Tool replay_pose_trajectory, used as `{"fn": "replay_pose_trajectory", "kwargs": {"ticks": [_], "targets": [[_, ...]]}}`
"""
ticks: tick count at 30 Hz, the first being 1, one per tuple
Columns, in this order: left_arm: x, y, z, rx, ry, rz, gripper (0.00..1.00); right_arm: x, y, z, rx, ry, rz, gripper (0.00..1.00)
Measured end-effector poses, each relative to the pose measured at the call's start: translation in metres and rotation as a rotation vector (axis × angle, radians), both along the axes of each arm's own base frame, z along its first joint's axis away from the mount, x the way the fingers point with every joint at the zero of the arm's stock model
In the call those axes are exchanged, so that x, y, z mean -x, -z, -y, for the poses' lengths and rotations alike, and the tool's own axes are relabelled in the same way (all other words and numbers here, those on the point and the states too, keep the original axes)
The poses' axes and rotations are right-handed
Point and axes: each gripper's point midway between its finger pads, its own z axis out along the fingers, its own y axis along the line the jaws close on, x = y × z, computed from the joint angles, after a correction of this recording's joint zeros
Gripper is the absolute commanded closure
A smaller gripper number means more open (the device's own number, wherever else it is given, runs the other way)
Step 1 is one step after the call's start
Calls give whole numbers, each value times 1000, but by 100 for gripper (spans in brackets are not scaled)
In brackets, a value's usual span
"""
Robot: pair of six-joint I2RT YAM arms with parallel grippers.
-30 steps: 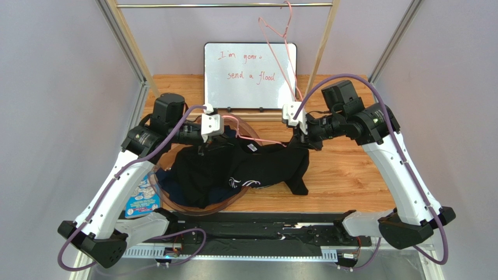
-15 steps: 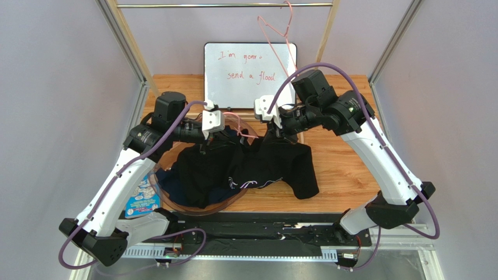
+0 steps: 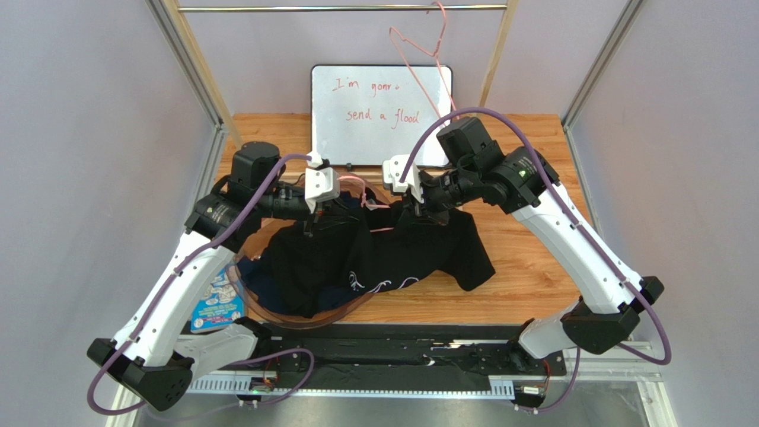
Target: Place the t-shirt on the hanger
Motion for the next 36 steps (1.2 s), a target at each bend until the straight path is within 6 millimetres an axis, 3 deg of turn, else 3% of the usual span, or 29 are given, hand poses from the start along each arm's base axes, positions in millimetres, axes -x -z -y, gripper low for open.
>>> {"fn": "replay_pose_trajectory", "kwargs": {"ticks": [5, 15, 22, 26, 31, 36], "targets": [[0, 1, -1, -5, -4, 3, 100, -2, -5, 2, -6, 14, 24, 100], [3, 3, -2, -13, 10, 0, 100, 2, -37, 16, -64, 49, 132, 100], [8, 8, -3, -28, 25, -13, 100, -6, -30, 11, -50, 54, 130, 80], [9, 9, -4, -32, 23, -23, 100, -7, -25, 10, -41, 50, 123, 75], [8, 7, -3, -23, 19, -24, 100, -3, -24, 9, -47, 34, 107, 74], [8, 5, -2, -17, 13, -37, 100, 0, -9, 8, -25, 19, 77, 75]]}}
